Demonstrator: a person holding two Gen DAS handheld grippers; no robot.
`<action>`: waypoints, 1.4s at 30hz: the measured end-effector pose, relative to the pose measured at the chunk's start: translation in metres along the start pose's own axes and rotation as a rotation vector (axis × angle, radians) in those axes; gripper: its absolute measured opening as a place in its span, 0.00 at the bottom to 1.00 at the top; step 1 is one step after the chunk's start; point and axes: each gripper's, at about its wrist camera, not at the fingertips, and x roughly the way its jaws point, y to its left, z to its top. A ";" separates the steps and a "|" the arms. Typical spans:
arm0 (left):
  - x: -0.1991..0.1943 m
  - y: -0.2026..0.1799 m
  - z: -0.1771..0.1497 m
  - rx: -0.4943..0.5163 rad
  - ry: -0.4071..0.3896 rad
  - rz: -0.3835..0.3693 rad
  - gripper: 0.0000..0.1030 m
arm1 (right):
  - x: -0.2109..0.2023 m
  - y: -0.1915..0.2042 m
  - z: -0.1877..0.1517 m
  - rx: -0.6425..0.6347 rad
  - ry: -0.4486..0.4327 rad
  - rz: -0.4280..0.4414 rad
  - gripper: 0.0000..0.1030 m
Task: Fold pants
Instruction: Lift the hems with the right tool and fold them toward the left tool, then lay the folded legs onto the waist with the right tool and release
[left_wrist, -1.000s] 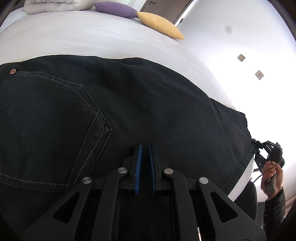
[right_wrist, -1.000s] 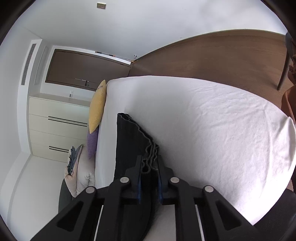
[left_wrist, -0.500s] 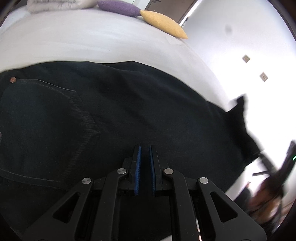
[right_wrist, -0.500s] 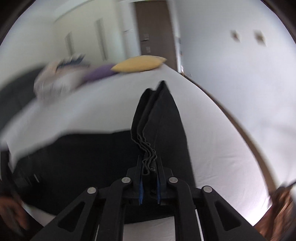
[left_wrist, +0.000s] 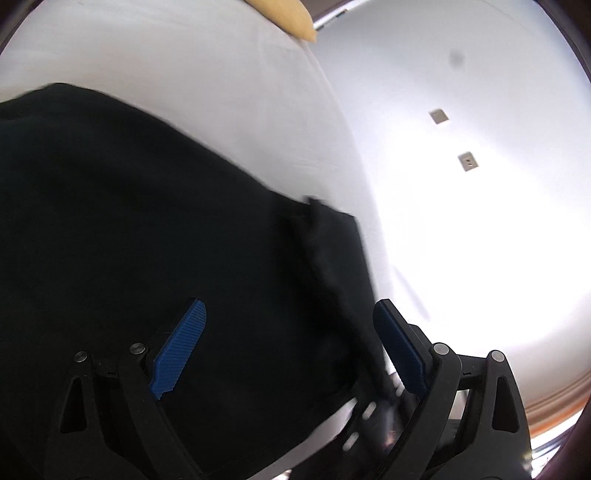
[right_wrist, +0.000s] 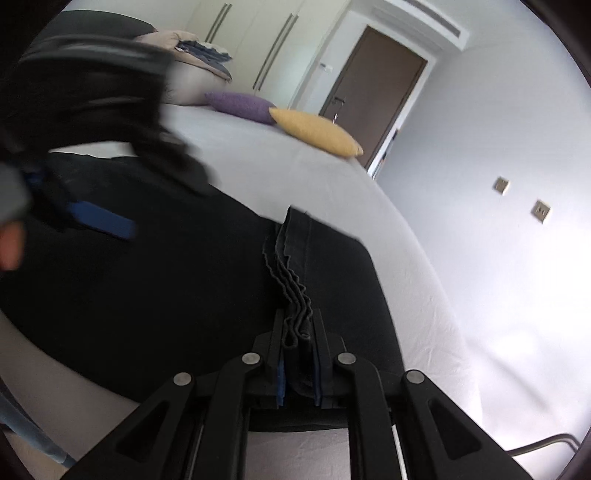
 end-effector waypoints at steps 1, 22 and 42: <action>0.004 -0.002 0.003 -0.006 0.013 -0.011 0.90 | -0.004 0.005 0.002 -0.012 -0.007 0.003 0.12; -0.074 0.044 0.030 0.150 0.068 0.153 0.11 | -0.045 0.096 0.057 -0.196 -0.122 0.223 0.12; -0.104 0.116 0.055 0.131 0.021 0.284 0.12 | 0.014 0.168 0.105 -0.352 -0.037 0.434 0.15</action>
